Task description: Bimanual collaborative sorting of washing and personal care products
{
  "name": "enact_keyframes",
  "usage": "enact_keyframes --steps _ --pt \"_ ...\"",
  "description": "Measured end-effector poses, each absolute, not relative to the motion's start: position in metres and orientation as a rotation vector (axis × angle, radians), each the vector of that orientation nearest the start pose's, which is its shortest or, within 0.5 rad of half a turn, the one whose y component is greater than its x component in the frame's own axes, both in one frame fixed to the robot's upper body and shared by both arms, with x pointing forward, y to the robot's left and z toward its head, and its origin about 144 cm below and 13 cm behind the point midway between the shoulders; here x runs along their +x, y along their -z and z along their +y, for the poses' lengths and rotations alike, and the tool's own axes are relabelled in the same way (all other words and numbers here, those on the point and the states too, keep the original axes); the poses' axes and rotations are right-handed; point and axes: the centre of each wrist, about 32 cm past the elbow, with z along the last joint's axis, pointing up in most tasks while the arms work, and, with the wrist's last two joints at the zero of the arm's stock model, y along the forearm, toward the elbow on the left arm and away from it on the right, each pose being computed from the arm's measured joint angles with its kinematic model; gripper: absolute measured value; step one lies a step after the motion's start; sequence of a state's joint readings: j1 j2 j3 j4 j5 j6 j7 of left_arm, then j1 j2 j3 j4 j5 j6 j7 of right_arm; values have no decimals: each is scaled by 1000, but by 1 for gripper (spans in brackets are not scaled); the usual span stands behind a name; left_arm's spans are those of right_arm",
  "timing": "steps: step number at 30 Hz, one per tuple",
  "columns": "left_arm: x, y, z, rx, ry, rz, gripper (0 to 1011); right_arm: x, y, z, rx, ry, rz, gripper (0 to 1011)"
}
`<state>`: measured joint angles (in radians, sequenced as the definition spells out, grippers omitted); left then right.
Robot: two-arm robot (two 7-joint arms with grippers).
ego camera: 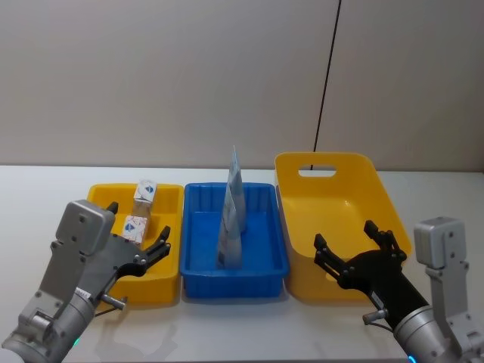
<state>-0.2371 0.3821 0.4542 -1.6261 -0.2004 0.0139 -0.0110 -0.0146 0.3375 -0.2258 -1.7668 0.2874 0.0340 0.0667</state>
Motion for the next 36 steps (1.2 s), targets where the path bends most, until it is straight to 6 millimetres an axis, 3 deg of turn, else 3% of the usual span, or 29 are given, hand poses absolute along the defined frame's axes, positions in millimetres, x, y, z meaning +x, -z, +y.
enact_keyframes --steps 36 --pt "492 -1204 198 61 -1124 -267 1001 443 -1189 -237 26 1229 -75 1002"
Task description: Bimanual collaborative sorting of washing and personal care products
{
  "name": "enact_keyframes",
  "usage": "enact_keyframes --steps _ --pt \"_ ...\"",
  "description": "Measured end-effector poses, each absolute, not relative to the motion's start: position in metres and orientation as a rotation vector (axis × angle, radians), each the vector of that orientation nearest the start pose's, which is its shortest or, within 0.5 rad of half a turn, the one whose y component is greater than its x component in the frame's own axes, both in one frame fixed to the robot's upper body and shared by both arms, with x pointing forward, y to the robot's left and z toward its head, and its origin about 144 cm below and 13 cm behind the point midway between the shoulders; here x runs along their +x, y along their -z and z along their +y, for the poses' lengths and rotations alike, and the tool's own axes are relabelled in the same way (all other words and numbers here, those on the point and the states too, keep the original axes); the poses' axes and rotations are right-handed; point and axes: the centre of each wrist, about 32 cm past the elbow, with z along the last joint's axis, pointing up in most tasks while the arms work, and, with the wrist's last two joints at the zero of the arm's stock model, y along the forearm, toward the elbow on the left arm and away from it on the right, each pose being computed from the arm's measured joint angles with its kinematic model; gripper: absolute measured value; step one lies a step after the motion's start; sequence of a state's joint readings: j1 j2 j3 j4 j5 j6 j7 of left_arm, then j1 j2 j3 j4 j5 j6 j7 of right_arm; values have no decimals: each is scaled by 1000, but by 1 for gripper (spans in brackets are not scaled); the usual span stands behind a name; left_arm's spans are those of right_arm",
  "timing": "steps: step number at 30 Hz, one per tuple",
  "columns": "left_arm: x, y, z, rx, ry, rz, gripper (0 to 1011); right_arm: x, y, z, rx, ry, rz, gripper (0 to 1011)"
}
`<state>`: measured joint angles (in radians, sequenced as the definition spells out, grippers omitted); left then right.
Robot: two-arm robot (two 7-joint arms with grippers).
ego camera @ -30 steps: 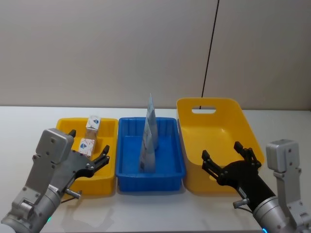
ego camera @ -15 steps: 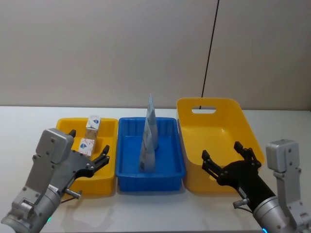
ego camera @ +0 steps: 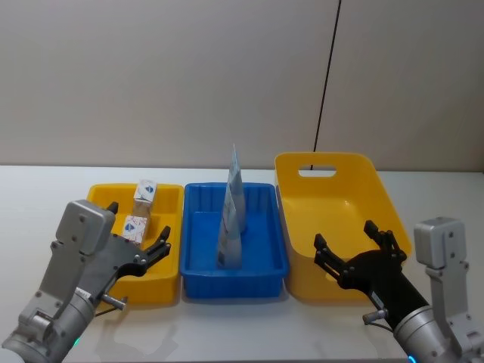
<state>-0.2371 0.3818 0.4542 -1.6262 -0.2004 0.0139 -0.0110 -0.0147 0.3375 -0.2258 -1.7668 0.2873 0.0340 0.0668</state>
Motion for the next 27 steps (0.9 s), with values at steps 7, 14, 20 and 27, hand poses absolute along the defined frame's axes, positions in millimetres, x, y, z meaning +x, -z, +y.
enact_keyframes --steps 7,14,20,27 --pt "491 -1205 194 59 -1134 -257 1002 443 -1189 -237 26 1229 -75 1002" --pt "490 -1206 182 65 -1165 -222 1002 443 -1189 -237 26 1229 -75 1002" --pt "490 -1206 169 68 -1199 -177 1002 443 -1189 -237 26 1230 -75 1002" --pt "493 -1202 160 69 -1239 -132 1001 443 -1189 -237 26 1230 -75 1002"
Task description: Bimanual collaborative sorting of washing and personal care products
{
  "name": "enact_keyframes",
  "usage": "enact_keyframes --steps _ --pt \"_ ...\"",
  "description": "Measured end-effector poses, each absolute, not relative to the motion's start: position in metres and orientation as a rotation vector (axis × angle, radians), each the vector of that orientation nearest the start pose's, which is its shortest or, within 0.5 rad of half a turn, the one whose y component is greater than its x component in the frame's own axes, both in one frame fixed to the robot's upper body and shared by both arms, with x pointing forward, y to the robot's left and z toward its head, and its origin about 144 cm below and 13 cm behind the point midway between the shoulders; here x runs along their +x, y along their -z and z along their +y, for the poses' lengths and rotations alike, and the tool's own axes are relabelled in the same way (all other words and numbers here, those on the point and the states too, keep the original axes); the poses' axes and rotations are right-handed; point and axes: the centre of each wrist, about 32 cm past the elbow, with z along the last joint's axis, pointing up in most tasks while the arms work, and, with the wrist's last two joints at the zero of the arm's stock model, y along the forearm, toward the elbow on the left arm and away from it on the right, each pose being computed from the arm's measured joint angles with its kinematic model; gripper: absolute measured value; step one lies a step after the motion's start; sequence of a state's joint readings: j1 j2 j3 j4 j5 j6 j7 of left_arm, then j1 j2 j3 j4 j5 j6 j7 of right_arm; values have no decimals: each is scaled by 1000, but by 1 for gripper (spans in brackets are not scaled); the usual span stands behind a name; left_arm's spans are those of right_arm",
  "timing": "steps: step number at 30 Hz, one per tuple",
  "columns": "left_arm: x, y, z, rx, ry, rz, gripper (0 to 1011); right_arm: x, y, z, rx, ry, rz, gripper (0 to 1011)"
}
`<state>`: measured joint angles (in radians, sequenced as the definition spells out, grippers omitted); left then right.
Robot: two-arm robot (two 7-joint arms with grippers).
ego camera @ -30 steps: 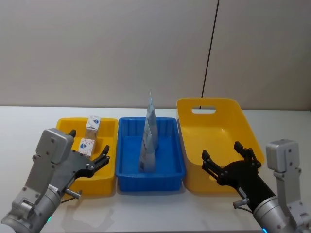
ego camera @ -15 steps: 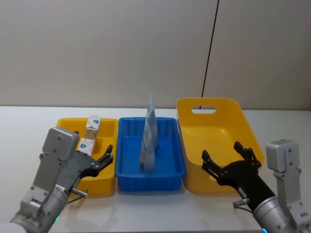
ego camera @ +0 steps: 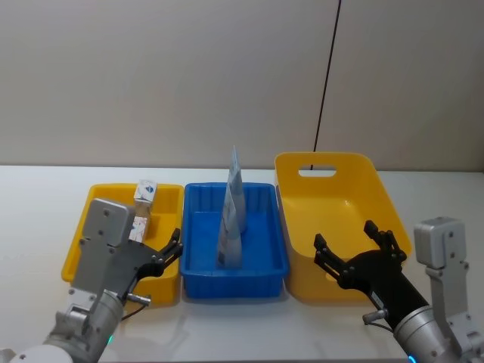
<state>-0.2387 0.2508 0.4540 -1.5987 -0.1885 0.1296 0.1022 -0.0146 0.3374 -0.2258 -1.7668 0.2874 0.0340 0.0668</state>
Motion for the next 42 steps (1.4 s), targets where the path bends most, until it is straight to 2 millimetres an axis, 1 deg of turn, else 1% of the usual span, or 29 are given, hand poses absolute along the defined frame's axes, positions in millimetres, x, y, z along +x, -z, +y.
enact_keyframes --steps 7,16,30,42 --pt "497 -1198 155 72 -1277 -99 1001 443 -1189 -237 26 1229 -75 1002" --pt "504 -1194 155 95 -1298 -76 1002 443 -1189 -237 26 1229 -75 1002" --pt "518 -1190 155 162 -1285 -56 1001 443 -1189 -237 26 1229 -75 1002" --pt "524 -1185 157 226 -1288 -51 1001 443 -1189 -237 26 1229 -75 1002"
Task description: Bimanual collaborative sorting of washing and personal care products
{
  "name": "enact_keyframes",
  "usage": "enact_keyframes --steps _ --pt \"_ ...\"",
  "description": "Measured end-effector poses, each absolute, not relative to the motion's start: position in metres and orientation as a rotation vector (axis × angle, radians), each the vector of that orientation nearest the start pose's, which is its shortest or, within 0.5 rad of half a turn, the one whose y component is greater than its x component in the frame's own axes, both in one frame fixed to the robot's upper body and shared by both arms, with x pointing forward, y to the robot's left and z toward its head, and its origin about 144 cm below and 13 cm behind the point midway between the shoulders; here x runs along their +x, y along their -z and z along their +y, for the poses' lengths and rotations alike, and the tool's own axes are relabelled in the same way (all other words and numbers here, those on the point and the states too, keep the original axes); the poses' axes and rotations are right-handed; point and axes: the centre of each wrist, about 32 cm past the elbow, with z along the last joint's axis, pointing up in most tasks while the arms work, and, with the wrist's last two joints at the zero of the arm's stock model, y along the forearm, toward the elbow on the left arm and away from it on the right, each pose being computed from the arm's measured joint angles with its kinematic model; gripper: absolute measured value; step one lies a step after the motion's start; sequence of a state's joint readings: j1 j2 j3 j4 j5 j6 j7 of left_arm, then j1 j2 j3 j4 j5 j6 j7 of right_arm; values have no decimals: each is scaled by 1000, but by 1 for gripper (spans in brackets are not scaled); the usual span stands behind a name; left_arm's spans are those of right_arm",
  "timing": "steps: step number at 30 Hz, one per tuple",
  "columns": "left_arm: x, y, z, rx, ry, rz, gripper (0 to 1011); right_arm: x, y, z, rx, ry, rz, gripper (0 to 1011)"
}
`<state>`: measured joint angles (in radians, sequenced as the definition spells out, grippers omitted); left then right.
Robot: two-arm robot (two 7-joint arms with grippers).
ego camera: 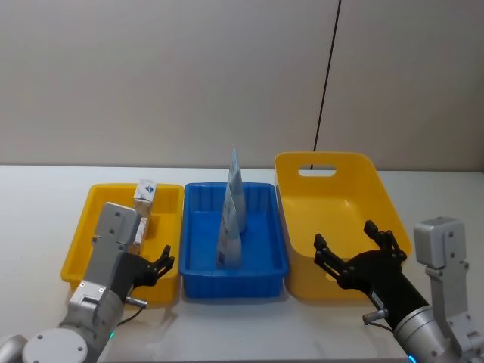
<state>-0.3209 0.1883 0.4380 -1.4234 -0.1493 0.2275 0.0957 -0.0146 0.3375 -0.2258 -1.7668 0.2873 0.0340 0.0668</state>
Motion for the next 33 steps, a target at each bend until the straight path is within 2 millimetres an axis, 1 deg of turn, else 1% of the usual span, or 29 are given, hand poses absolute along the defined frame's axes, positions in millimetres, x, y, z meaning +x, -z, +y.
enact_keyframes --steps 13,33 --pt "529 -1179 161 247 -1301 -36 1001 443 -1189 -237 26 1229 -75 1002" --pt "544 -1170 165 258 -1308 -32 1001 443 -1189 -237 26 1230 -75 1002"
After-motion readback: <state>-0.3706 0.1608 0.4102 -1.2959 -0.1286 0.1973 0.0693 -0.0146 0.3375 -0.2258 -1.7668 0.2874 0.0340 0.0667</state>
